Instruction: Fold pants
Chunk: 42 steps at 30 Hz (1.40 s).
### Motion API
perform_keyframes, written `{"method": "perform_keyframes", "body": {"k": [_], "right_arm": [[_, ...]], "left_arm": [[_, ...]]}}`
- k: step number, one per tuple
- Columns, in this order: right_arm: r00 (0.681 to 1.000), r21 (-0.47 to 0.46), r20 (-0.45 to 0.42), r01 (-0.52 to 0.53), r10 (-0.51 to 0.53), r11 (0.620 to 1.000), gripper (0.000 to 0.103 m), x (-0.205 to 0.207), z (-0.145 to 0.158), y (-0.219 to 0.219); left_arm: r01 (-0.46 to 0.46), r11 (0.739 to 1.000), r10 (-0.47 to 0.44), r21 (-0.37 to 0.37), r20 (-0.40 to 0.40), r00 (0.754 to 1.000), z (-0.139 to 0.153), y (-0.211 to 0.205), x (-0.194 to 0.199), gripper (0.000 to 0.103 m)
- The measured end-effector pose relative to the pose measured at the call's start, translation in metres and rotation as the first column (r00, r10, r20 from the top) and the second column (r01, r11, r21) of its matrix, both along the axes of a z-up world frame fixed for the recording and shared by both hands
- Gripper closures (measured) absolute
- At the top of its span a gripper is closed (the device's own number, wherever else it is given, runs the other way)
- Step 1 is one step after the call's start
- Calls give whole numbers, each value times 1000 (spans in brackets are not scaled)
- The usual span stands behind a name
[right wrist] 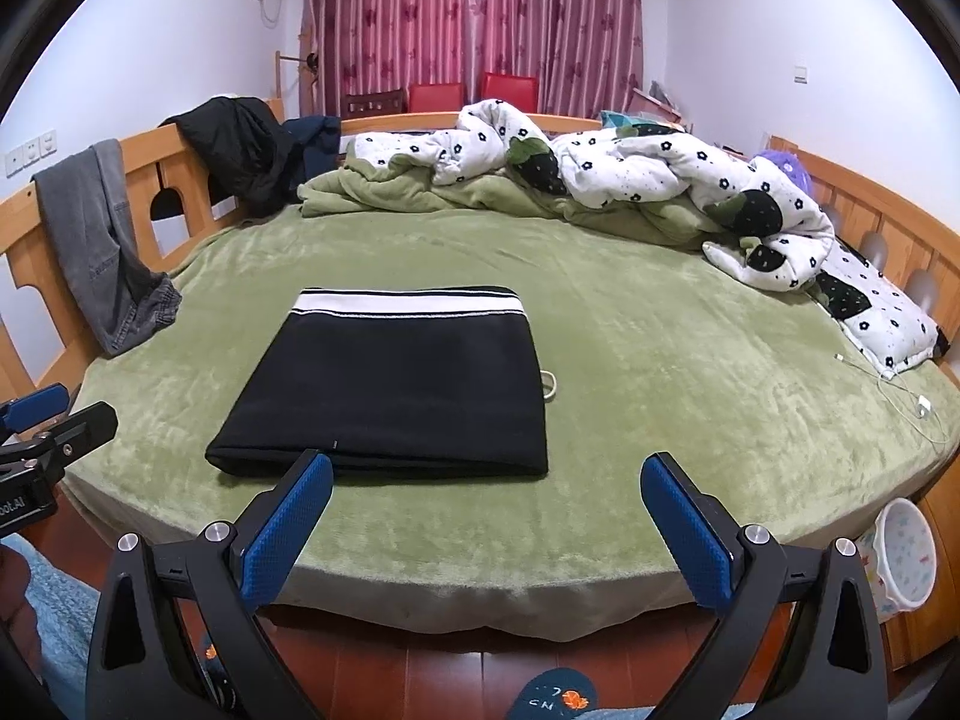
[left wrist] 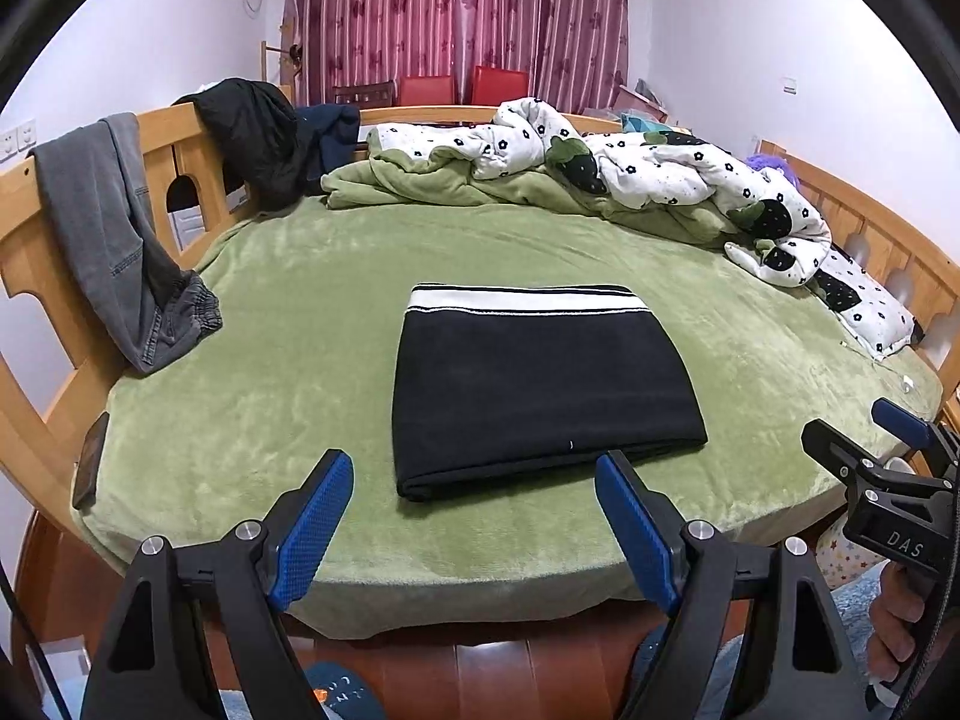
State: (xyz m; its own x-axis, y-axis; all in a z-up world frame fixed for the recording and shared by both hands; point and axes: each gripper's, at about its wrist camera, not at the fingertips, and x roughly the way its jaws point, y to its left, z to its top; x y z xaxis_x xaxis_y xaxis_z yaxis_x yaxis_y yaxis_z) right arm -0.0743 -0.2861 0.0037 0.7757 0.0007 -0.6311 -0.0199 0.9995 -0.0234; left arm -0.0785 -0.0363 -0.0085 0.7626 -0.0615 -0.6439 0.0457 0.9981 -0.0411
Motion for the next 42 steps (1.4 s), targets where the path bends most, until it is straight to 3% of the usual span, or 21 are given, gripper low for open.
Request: {"method": "perform_keyframes", "body": {"k": [42], "right_arm": [[999, 24, -10, 39, -39, 999, 2, 4, 1, -3]], "left_arm": [[-8, 1000, 8, -3, 1, 1000, -2, 4, 3, 21]]}}
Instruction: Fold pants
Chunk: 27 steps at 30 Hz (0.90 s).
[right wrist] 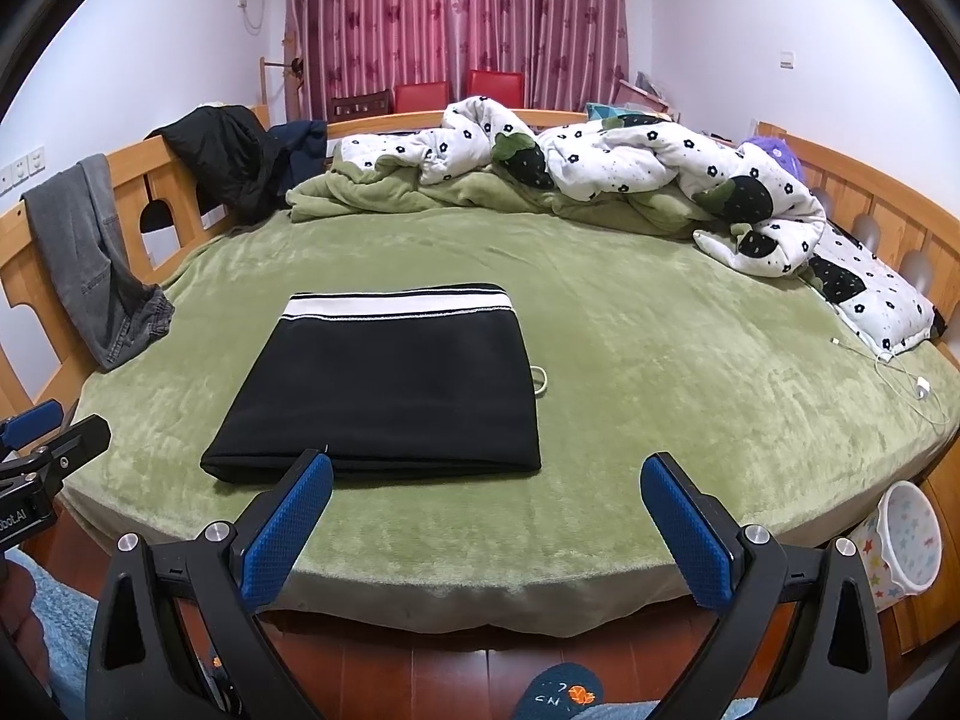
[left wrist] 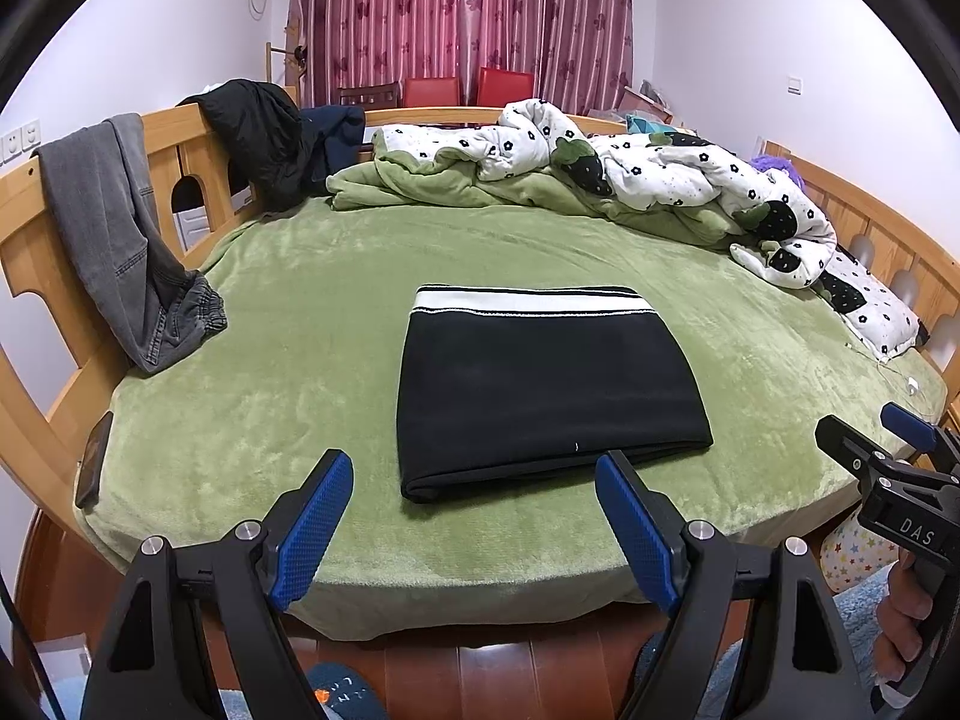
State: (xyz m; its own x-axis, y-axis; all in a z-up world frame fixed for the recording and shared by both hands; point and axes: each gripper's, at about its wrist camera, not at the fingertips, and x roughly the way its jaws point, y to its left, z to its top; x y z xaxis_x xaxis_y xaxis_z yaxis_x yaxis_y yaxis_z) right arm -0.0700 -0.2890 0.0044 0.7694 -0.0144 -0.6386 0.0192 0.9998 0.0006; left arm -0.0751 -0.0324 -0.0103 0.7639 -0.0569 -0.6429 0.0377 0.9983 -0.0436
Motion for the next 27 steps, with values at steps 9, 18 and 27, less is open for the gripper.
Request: {"method": "perform_keyframes", "body": {"k": [9, 18, 27], "right_arm": [[1000, -2, 3, 8, -8, 1000, 2, 0, 0, 6], [1000, -2, 2, 14, -14, 1000, 2, -1, -2, 11], [1000, -1, 2, 13, -13, 1000, 2, -1, -3, 11]], "left_arm": [[2, 1000, -2, 0, 0, 1000, 0, 0, 1, 21], [-3, 1000, 3, -3, 2, 1000, 2, -3, 1, 21], [-6, 1000, 6, -2, 1, 1000, 2, -3, 0, 21]]}}
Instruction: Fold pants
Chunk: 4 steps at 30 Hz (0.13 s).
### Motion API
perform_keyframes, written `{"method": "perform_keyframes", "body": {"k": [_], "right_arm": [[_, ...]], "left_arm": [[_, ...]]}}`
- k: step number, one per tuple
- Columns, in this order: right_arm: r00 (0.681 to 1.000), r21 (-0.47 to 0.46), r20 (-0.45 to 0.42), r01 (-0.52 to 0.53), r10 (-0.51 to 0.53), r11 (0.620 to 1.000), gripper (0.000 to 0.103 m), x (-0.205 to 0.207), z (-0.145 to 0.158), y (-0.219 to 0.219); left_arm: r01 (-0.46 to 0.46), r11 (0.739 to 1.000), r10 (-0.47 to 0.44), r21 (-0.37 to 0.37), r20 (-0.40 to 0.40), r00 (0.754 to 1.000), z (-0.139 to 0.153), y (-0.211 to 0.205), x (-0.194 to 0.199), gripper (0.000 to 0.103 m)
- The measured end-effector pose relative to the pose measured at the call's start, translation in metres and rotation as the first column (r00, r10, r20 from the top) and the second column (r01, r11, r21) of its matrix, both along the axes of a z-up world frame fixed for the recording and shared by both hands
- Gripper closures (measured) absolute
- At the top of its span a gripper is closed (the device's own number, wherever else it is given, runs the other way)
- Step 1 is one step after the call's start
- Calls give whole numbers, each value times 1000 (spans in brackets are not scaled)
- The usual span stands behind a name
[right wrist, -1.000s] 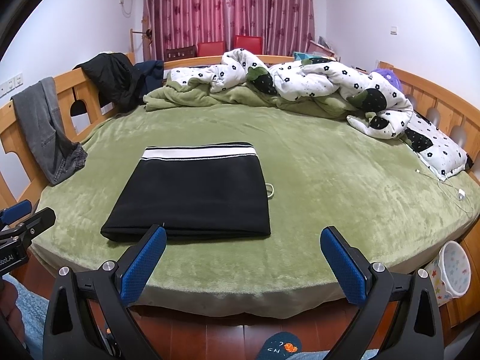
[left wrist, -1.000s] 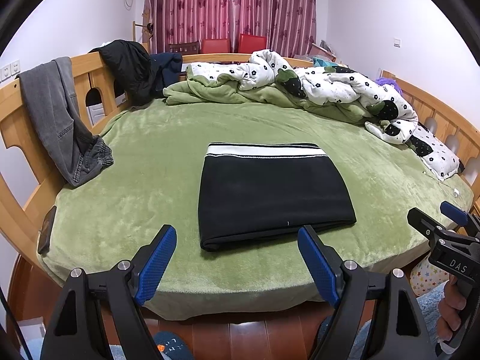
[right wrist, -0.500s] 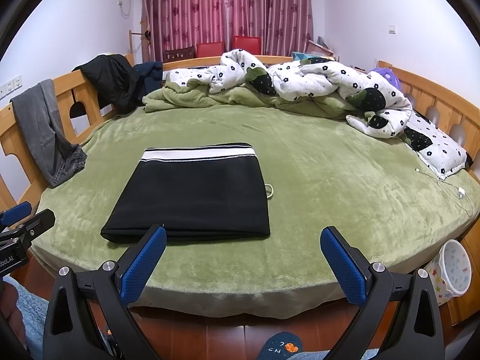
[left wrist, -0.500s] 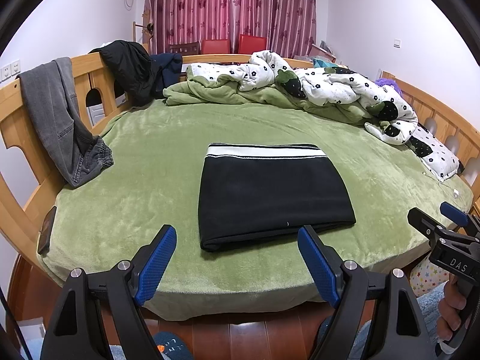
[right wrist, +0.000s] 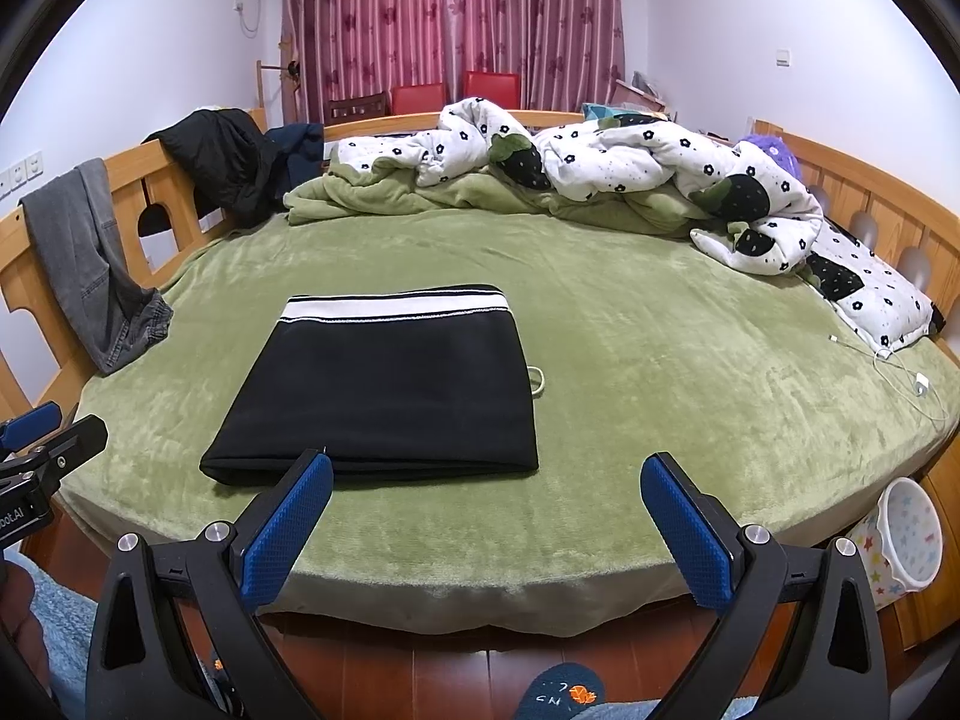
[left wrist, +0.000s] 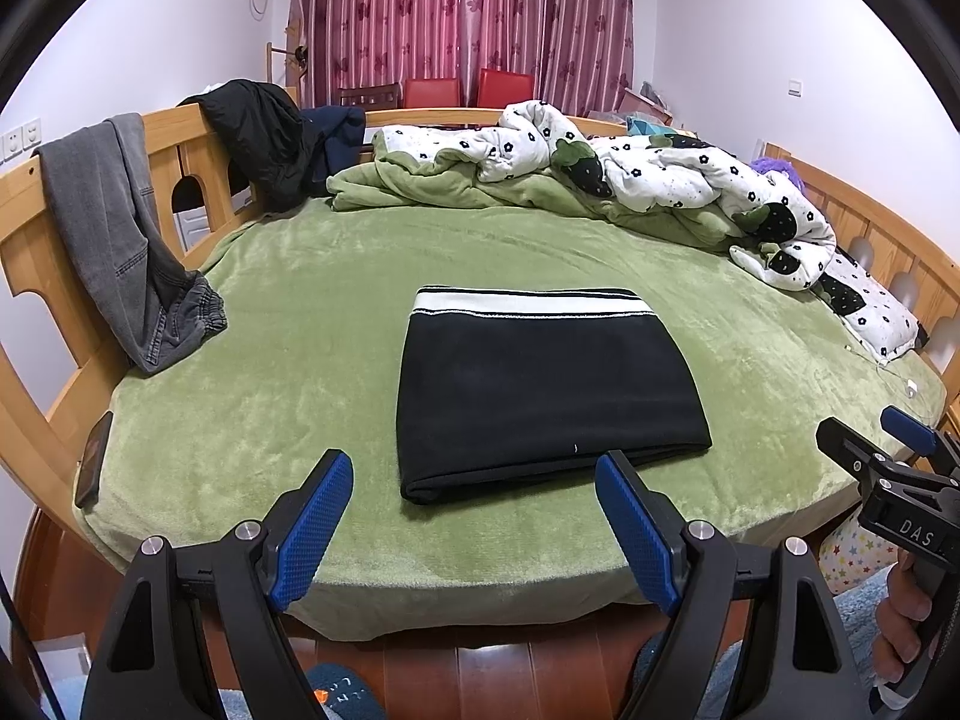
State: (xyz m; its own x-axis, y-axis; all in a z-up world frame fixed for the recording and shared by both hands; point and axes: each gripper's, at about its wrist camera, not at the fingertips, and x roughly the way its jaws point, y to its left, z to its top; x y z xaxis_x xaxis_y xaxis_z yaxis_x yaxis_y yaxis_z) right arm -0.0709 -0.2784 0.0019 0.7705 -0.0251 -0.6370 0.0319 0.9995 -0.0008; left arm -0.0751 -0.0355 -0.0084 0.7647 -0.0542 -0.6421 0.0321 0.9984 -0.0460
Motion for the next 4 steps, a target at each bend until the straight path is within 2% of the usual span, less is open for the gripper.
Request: {"method": "perform_keyframes", "body": {"k": [4], "right_arm": [[1000, 1, -1, 1, -1, 1000, 2, 0, 0, -1]], "left_arm": [[8, 1000, -8, 2, 1, 1000, 0, -1, 0, 21]]}}
